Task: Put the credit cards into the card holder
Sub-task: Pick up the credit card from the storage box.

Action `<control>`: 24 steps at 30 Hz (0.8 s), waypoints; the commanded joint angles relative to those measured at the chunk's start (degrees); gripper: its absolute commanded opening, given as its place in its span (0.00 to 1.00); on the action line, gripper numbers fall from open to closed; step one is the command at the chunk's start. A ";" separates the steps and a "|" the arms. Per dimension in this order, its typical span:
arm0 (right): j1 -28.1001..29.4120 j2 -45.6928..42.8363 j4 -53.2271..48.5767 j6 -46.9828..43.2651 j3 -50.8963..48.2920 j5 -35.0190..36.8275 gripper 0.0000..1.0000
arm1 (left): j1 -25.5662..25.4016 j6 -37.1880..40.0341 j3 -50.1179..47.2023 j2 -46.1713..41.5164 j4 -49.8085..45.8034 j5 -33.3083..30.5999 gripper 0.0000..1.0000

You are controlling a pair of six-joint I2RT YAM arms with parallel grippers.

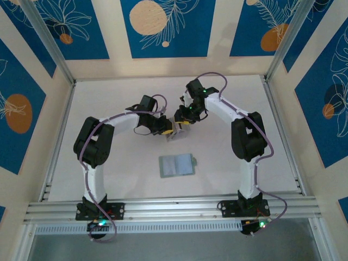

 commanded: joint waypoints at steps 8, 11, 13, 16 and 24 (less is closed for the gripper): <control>1.57 1.77 -2.96 -1.70 2.32 2.25 0.38 | 0.13 -0.03 -1.26 1.70 0.04 -0.58 0.15; 1.84 1.77 -3.13 -1.86 2.34 2.80 0.34 | 0.13 -0.03 -1.26 1.74 0.09 -0.58 0.15; 1.88 1.77 -3.26 -1.98 2.43 2.87 0.32 | 0.18 -0.10 -1.26 1.83 0.18 -0.58 0.15; 1.89 1.77 -3.26 -1.97 2.45 2.80 0.30 | 0.13 -0.13 -1.32 1.89 0.26 -0.47 0.15; 1.88 1.68 -3.33 -2.02 2.62 2.37 0.23 | 0.14 -0.07 -1.52 1.86 0.24 -0.59 0.15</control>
